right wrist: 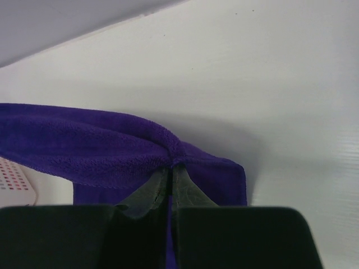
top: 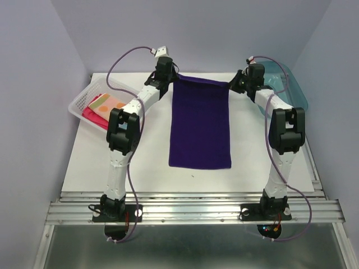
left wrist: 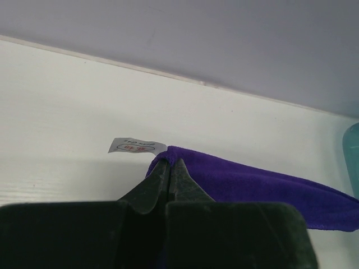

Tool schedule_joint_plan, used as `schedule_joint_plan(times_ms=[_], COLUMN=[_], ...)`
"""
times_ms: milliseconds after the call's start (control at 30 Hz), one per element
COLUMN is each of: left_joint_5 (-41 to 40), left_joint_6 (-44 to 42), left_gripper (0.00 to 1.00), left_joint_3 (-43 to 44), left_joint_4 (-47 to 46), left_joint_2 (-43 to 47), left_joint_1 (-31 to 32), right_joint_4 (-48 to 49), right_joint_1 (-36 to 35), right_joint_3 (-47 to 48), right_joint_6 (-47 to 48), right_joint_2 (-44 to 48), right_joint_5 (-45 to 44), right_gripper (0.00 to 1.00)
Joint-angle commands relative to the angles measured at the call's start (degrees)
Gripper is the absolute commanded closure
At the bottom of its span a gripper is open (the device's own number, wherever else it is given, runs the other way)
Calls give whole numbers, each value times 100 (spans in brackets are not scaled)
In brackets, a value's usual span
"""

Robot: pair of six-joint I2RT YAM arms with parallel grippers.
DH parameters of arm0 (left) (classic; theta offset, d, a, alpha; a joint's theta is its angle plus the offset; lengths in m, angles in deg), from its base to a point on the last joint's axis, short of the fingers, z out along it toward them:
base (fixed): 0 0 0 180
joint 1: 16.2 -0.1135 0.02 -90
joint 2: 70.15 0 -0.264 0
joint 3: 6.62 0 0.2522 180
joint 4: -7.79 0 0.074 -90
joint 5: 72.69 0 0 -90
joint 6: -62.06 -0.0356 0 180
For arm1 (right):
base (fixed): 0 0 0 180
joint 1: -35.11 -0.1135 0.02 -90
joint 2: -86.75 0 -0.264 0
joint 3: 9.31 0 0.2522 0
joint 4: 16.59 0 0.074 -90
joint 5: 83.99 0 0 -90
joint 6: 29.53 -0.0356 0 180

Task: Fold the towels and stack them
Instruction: Flatten out the crumpled towel, then fold the towel

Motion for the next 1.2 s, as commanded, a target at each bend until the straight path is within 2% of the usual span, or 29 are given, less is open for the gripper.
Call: schedule_joint_plan(times_ms=[0, 67, 167, 267, 567, 767, 867, 1033, 1167], left_joint_5=[-105, -52, 80, -192, -623, -1282, -1089, -1238, -1256], left_joint_6=[-22, 118, 259, 276, 610, 1005, 1234, 1655, 1867], left_gripper=[100, 100, 100, 100, 100, 100, 100, 100, 100], left_joint_3=[-473, -877, -2069, -2966, -4918, -6219, -6765, -7469, -7777], left_joint_4=[-281, -377, -702, -983, -1072, -1046, -1107, -1046, -1072], left_joint_2=[630, 989, 1570, 2131, 3583, 4752, 5173, 5753, 6044], left_joint_1=[-53, -44, 43, 297, 659, 1045, 1246, 1652, 1801], right_joint_4=[284, -13, -50, -16, -560, -683, -718, -1052, -1202], right_joint_1=[-5, -14, -23, -32, -172, -357, -505, -778, -814], right_joint_3=[-226, -455, -1227, -2027, -3688, -4682, -5069, -5456, -5737], right_joint_6=[-23, -85, -287, -568, -568, -674, -761, -894, -955], right_joint_2=[593, 786, 1391, 1822, 3562, 4547, 4829, 5488, 5875], right_joint_5=[281, 333, 579, 562, 606, 570, 580, 167, 87], right_gripper=[99, 99, 99, 99, 99, 99, 99, 99, 99])
